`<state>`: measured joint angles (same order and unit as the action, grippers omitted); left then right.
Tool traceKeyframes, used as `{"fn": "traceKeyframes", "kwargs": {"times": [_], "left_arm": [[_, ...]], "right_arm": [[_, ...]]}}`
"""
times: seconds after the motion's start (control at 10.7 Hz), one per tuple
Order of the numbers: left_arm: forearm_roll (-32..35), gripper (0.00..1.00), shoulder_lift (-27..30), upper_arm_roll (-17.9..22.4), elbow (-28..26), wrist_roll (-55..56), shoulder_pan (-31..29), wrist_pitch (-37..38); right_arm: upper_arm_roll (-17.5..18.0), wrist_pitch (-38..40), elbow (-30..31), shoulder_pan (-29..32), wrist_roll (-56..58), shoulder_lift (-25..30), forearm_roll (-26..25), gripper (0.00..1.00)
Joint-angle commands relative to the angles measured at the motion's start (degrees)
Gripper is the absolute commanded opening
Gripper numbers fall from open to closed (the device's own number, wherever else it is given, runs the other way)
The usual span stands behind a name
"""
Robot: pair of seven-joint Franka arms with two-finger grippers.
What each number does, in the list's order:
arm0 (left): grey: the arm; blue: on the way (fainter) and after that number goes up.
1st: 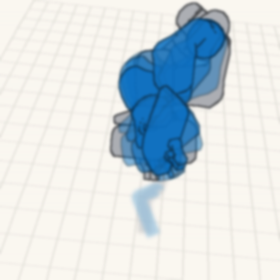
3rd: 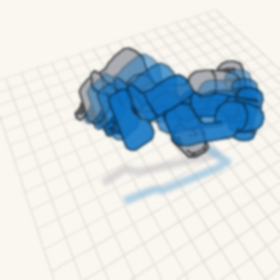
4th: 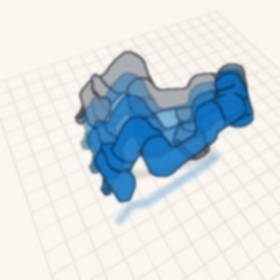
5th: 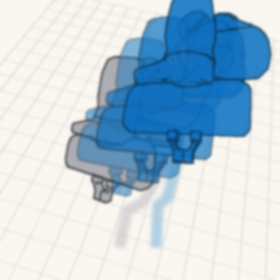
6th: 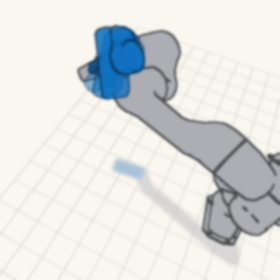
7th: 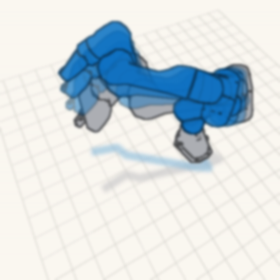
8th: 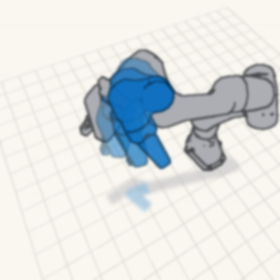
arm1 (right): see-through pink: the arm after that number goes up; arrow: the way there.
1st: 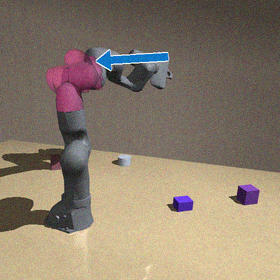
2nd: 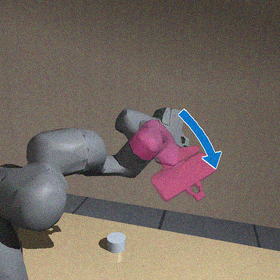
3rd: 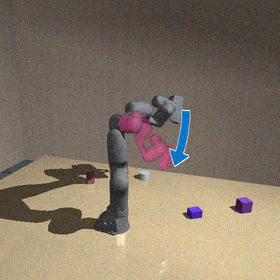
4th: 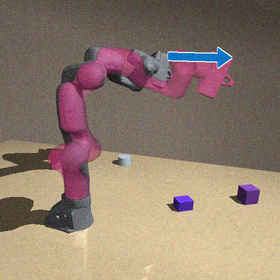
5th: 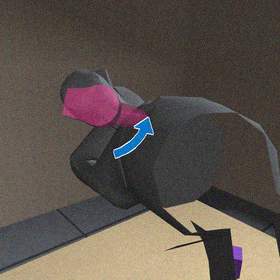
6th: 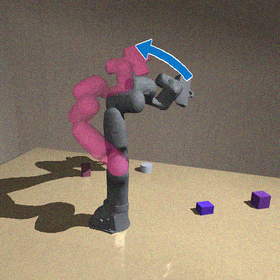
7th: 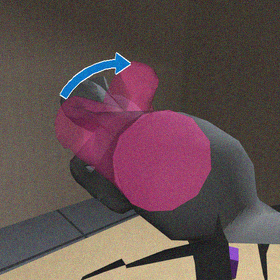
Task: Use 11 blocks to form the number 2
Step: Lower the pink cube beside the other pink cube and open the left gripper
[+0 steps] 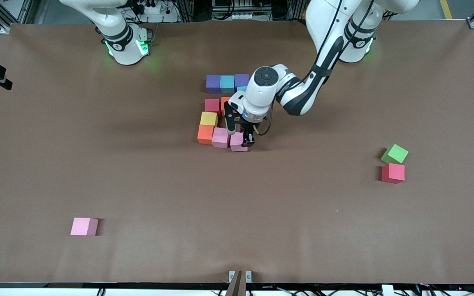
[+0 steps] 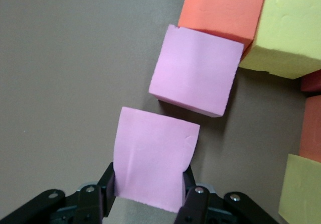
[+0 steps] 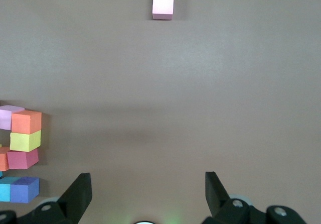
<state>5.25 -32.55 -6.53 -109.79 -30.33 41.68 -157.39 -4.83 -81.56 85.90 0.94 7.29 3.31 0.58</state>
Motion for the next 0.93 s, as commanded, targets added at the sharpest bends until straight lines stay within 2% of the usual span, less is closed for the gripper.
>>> {"fn": "traceKeyframes", "kwargs": {"times": [0.0,0.37,0.56,0.65,0.75,0.84], "left_arm": [[-1.47,0.07,-0.50,-0.85,0.54,-0.43,-0.37,-0.55],[-1.56,0.08,-0.59,-0.94,-0.07,-0.25,-0.19,-0.55],[-1.65,0.13,-1.11,-0.85,-0.07,0.27,-0.02,-0.55],[-1.56,0.21,-1.29,-0.85,-0.07,1.14,-0.02,-0.55],[-1.56,0.38,-1.12,-0.94,-0.07,1.59,0.07,-0.46],[-1.56,0.99,-1.11,-0.94,-0.16,2.29,0.07,-0.28]], "right_arm": [[0.43,0.44,-1.62,0.82,-0.43,-0.94,0.91,1.00],[0.43,0.44,-1.62,0.73,-0.43,-1.11,1.00,1.00],[0.43,0.44,-1.62,0.73,-0.43,-1.20,1.00,1.00],[0.43,0.44,-1.62,0.73,-0.43,-1.20,1.00,1.00],[0.43,0.44,-1.62,0.73,-0.43,-1.20,1.09,1.00],[0.43,0.44,-1.62,0.73,-0.43,-1.20,1.09,1.00]]}}
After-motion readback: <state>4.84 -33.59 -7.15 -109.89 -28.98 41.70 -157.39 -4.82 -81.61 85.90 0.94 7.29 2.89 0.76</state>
